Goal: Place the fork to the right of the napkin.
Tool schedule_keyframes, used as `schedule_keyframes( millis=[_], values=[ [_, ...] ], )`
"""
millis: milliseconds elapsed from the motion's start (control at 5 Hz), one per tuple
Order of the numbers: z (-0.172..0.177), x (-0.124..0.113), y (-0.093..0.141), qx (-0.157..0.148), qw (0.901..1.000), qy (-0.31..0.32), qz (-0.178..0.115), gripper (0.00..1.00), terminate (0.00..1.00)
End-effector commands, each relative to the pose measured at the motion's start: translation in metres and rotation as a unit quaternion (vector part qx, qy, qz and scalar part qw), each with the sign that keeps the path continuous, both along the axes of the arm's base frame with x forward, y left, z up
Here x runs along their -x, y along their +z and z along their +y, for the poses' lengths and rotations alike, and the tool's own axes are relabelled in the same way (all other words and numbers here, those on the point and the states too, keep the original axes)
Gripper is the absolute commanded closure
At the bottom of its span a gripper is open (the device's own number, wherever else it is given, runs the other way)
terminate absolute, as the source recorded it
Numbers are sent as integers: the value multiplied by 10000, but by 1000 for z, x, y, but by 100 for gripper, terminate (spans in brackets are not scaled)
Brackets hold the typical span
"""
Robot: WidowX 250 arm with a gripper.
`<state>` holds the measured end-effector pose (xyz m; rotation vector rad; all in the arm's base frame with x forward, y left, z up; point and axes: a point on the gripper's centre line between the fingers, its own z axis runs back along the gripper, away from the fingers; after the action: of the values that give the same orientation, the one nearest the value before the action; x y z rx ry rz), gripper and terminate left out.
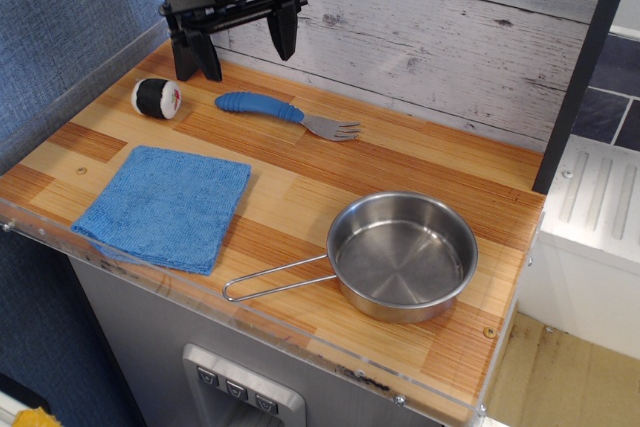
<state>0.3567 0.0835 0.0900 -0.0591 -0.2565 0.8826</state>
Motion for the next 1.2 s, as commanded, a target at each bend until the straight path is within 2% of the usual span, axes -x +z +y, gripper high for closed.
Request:
schedule_keyframes(
  millis=[0, 200, 400, 600, 800, 1000],
  values=[
    [-8, -28, 4, 504, 9842, 1696, -67, 0, 0],
    [-4, -36, -4, 490, 9708, 2344, 101, 0, 0],
    [2, -42, -20, 494, 9603, 2739, 196, 0, 0],
    [9, -46, -31, 419, 9566, 2870, 271, 0, 0],
    [13, -46, -44, 469, 9530, 2969, 374, 0, 0],
    [16, -47, -47, 426, 9525, 2991, 390, 0, 0]
  ],
)
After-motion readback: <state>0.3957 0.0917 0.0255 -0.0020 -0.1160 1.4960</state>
